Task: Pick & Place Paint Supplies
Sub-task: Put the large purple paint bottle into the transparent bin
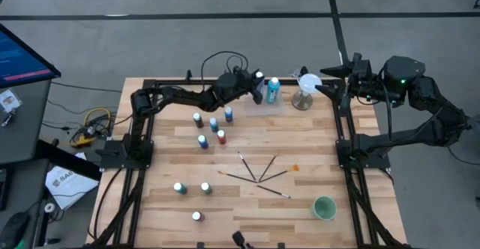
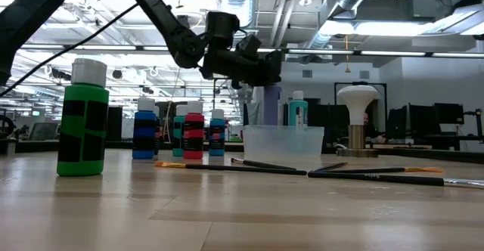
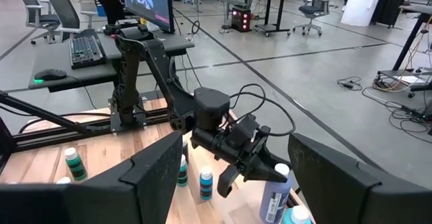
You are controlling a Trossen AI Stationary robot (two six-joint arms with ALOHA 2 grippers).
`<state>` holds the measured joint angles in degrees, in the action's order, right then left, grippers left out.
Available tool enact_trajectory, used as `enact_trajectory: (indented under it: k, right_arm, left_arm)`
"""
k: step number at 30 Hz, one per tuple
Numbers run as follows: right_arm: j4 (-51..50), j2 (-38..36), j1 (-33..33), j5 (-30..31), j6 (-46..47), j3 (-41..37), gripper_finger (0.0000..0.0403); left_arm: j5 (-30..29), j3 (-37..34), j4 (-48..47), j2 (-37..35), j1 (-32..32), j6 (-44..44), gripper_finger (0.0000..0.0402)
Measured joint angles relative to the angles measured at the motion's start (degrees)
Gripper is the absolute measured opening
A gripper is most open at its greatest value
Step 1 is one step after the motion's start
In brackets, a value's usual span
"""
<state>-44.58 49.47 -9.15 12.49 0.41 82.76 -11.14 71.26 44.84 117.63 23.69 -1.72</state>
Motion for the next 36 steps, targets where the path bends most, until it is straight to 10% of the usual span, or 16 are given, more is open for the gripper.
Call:
enact_trajectory:
  k: [36]
  right_arm:
    - [-1.92,0.00,2.05,-0.62,-3.44,-0.02,0.0265]
  left_arm:
    - [-6.18,0.02,11.47,7.71,-2.91,1.46,0.0000]
